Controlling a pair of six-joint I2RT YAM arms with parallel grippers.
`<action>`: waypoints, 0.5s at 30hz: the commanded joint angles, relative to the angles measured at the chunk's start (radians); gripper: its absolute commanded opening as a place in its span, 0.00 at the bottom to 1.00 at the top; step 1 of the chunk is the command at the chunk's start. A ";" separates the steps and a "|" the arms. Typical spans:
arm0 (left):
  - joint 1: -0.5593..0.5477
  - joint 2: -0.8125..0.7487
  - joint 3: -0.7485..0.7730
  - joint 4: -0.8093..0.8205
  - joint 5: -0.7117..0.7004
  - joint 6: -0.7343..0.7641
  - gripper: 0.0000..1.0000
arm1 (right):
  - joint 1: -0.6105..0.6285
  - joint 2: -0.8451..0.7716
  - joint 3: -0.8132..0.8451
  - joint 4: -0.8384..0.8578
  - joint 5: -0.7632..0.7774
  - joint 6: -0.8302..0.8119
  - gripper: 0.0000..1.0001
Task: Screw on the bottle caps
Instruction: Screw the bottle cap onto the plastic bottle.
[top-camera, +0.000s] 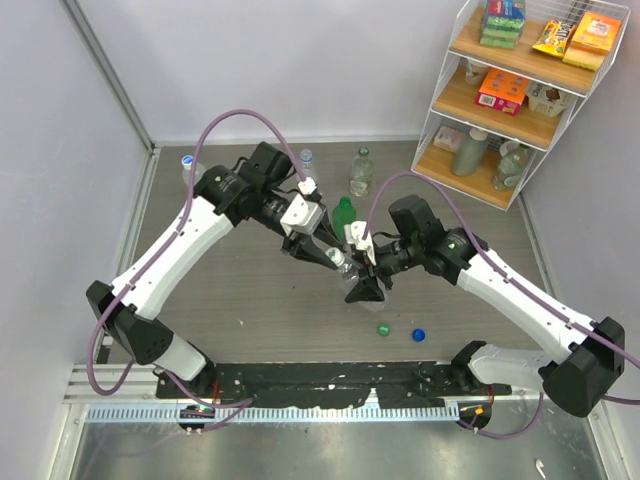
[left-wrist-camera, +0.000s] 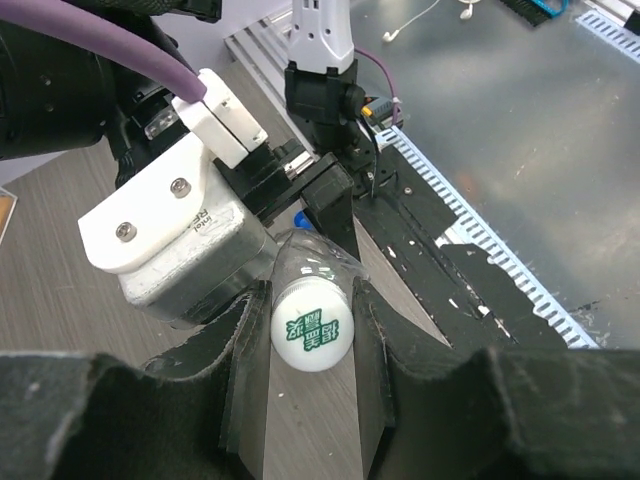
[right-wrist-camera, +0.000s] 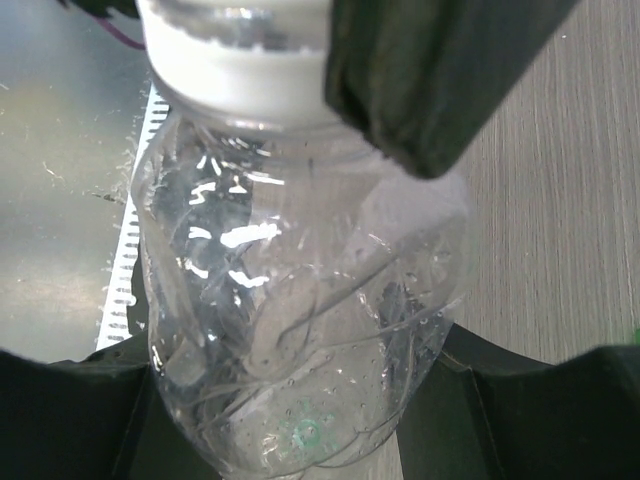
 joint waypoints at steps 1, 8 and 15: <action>-0.029 0.043 -0.014 -0.129 -0.085 0.054 0.25 | 0.011 -0.033 0.111 0.223 -0.144 -0.012 0.01; -0.031 -0.087 -0.184 0.379 -0.218 -0.491 1.00 | 0.011 -0.045 0.086 0.241 -0.024 0.060 0.01; -0.031 -0.337 -0.466 0.917 -0.447 -0.890 1.00 | 0.012 -0.099 0.031 0.252 0.033 0.093 0.01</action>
